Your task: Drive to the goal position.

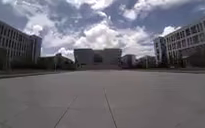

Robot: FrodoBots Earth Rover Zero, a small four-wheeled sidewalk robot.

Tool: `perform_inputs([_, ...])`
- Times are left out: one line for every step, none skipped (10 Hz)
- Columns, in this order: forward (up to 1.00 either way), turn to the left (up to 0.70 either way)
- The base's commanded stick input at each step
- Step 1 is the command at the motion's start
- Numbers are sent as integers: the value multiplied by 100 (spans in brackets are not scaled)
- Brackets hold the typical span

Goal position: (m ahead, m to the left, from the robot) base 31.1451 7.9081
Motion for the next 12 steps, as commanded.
perform_inputs([70, 9])
perform_inputs([70, 2])
perform_inputs([70, 2])
perform_inputs([70, 3])
perform_inputs([70, 0])
perform_inputs([70, 0])
perform_inputs([70, 2])
perform_inputs([70, 4])
perform_inputs([70, 15])
perform_inputs([70, -7])
perform_inputs([70, -26])
perform_inputs([70, -33])
